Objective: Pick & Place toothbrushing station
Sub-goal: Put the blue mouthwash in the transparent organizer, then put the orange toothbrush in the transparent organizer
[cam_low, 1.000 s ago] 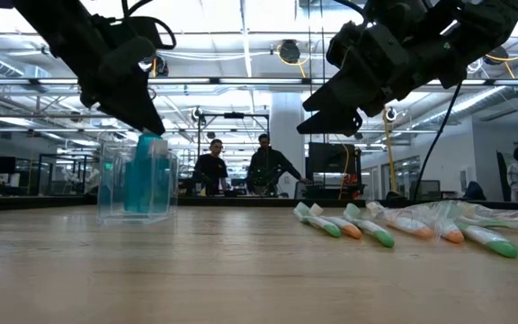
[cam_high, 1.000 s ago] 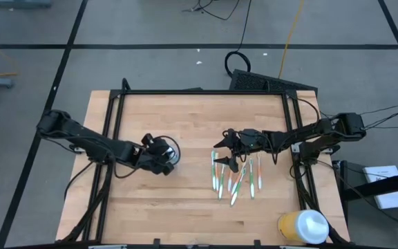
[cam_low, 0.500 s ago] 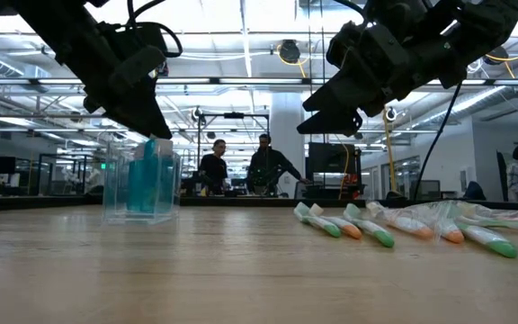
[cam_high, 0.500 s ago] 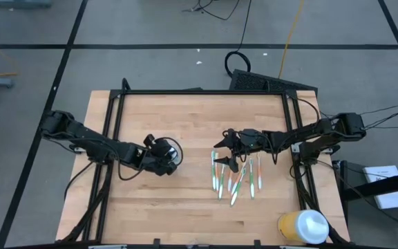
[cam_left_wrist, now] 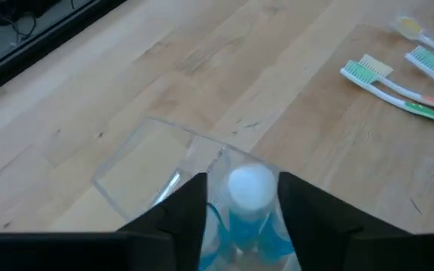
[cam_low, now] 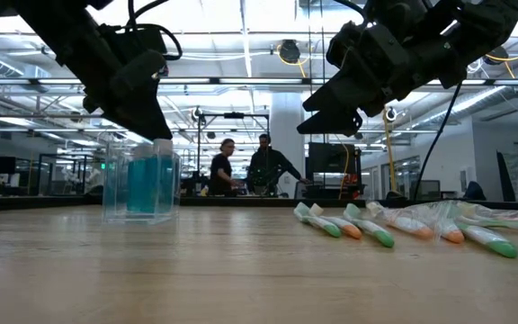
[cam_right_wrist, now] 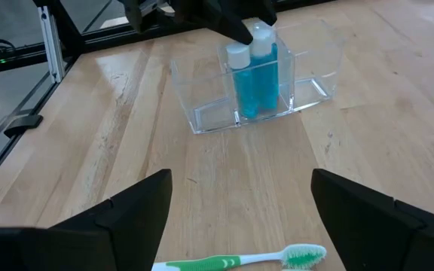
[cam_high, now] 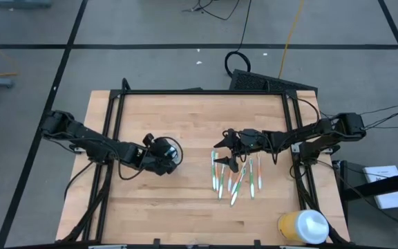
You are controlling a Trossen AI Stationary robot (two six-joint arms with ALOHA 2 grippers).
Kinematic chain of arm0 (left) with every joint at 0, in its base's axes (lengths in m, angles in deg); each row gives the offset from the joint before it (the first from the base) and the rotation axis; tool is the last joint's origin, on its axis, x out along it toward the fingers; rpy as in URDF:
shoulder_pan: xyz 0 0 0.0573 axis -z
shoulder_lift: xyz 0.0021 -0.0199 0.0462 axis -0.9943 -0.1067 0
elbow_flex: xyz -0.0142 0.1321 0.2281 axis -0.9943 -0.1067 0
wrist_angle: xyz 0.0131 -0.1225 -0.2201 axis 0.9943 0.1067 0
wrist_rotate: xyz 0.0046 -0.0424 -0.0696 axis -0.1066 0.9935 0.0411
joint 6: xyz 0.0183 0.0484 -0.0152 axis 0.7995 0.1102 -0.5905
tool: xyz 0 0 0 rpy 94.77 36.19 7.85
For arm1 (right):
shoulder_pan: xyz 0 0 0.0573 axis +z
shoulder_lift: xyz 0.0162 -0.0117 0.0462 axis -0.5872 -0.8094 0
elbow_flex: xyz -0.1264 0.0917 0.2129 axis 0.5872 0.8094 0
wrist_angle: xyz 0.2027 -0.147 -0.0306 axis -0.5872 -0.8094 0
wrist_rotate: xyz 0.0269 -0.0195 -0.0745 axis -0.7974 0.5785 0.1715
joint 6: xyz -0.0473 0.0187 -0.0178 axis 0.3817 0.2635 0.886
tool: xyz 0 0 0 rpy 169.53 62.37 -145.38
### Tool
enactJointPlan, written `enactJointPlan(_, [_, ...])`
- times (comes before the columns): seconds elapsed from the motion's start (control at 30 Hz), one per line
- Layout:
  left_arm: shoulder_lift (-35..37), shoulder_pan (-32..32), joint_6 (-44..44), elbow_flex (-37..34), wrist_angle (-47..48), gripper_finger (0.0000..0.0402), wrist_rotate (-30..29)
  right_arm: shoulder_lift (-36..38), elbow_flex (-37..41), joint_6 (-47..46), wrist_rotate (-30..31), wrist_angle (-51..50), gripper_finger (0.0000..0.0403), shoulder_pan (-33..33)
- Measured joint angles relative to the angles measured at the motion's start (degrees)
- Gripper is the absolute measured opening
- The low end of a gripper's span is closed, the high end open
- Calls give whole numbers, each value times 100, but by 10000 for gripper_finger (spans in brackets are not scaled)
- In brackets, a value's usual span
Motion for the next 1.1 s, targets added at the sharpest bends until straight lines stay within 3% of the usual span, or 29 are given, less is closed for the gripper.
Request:
enactJointPlan(0.17, [0,1,-2,0,-3,201,9,0,0,-1,0,0,309,0])
enactJointPlan(0.47, [430,-28,446,95,26,195,434,0,0,-2,0,2,309,0])
enactJointPlan(0.87, [2012,-18,1655,280,4,200,823,0,-2,-146,-4,-237,309,0])
enactJointPlan(1.1, [3295,490,2854,-29,-267,200,751,0,-2,-211,-15,-511,309,0])
